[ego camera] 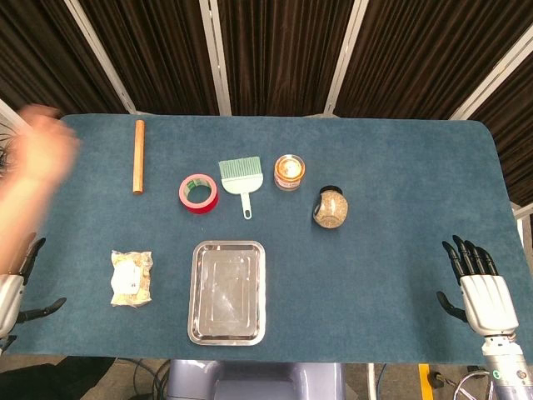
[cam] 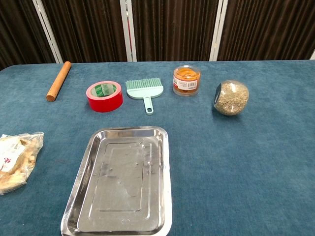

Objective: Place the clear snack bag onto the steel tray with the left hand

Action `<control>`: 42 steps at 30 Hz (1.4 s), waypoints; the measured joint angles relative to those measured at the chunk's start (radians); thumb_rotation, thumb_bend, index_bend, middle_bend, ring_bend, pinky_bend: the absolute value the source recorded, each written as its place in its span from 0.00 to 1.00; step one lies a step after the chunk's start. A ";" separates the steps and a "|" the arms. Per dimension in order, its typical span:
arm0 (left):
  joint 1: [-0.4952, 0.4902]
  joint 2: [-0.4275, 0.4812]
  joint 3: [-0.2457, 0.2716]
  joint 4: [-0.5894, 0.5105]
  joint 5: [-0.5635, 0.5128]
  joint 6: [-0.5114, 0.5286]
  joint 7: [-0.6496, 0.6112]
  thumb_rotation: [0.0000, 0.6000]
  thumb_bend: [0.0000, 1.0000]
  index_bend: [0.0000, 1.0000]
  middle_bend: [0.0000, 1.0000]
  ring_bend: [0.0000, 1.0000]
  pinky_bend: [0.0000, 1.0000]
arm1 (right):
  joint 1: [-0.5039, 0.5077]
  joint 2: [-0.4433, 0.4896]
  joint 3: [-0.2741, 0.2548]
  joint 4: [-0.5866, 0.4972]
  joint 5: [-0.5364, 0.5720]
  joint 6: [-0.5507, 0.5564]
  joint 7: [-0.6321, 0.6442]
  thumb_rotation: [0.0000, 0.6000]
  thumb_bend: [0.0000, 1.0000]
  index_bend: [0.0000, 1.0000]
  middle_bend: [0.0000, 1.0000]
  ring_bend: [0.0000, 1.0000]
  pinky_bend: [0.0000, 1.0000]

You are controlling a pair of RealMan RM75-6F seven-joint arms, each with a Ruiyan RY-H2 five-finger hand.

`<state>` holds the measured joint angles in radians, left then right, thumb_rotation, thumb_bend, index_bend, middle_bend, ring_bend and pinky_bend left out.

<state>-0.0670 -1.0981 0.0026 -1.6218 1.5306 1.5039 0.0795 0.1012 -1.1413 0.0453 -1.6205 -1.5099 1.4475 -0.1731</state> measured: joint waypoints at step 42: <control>-0.285 -0.315 -0.064 0.010 -0.336 -0.342 0.510 1.00 0.35 0.60 0.66 0.59 0.67 | -0.003 0.006 0.002 -0.003 -0.002 0.008 0.020 1.00 0.30 0.00 0.00 0.00 0.10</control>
<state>-0.3523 -1.4128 -0.0614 -1.6116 1.1949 1.1616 0.5899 0.0977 -1.1354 0.0476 -1.6236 -1.5123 1.4553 -0.1527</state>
